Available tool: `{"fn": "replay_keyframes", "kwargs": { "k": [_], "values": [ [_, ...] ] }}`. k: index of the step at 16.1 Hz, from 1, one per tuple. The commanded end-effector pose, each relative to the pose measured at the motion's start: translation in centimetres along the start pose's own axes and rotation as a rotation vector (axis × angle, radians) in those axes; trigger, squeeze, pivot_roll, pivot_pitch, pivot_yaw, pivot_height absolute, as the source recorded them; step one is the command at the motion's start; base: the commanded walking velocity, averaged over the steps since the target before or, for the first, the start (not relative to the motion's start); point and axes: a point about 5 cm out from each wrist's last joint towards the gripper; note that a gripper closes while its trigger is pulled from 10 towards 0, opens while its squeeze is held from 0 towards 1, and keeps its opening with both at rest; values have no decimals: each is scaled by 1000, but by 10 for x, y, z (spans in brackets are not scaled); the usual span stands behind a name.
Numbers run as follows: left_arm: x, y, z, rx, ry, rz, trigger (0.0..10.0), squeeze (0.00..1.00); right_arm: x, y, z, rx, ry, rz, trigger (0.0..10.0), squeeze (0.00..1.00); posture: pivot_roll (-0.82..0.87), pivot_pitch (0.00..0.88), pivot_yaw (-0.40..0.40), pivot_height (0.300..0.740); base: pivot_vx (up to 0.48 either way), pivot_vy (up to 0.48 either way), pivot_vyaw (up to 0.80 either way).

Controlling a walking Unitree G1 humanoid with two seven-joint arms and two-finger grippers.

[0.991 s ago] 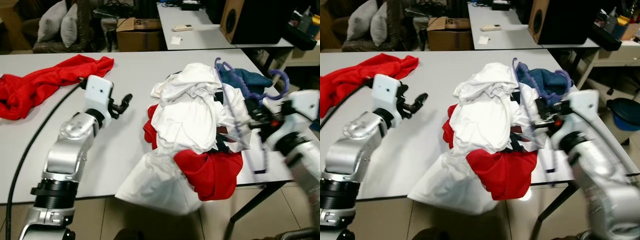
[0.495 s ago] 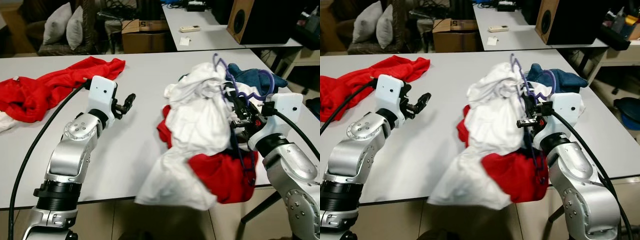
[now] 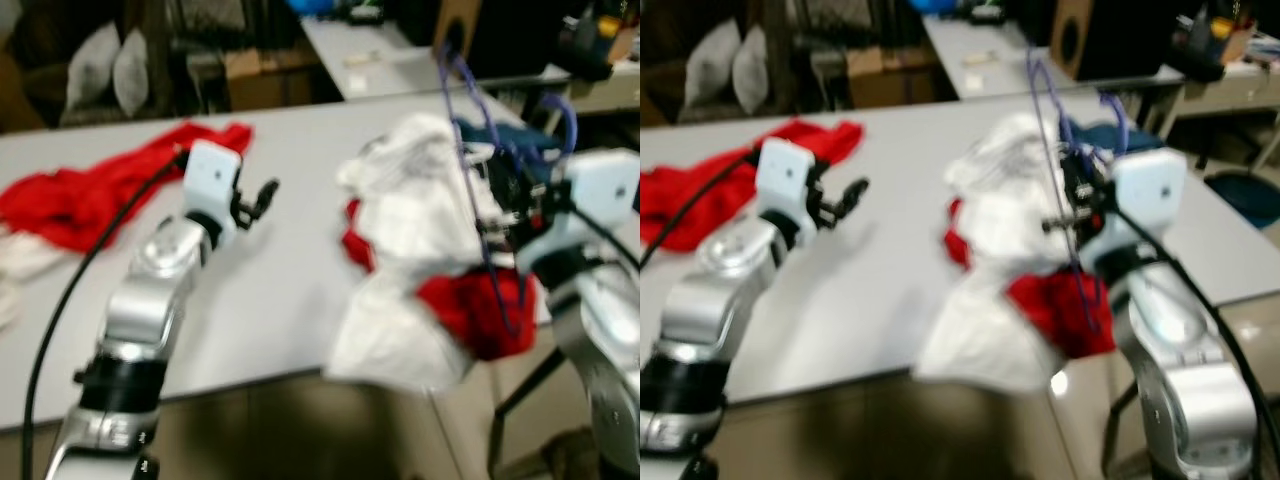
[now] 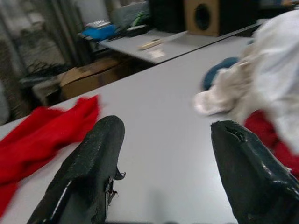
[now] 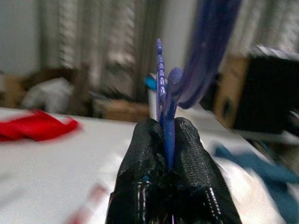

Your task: Hang hanger

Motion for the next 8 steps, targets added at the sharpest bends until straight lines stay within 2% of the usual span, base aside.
{"fn": "replay_keyframes", "kwargs": {
  "k": [1,4,5,6,8],
  "values": [
    [-3,0,1,-1,15,5,10000,0,-1,12,2,60,46,-17,10000,0,16,0,46,740,0,409,0],
    [-5,-1,2,-2,28,7,10000,0,-19,-18,9,-93,137,-111,10000,0,28,0,31,740,0,404,0],
    [-6,-3,4,-8,42,11,10000,0,-21,-35,13,-174,114,-166,10000,0,32,0,24,740,0,405,0],
    [-7,-6,6,-13,50,12,10000,0,-22,-47,15,-219,93,-181,10000,0,39,0,15,740,0,401,0],
    [-8,-8,9,-19,62,11,10000,0,-22,-66,21,-322,60,-127,10000,0,54,0,-5,740,0,405,0]
  ]
}}
Point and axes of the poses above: a point about 5 cm out from each wrist's last joint towards the gripper, its own z axis pointing back from the gripper into the wrist, its own y axis along the axis of the wrist's last joint, x = y × z, and after that the axes turned 10 degrees about z, right-handed
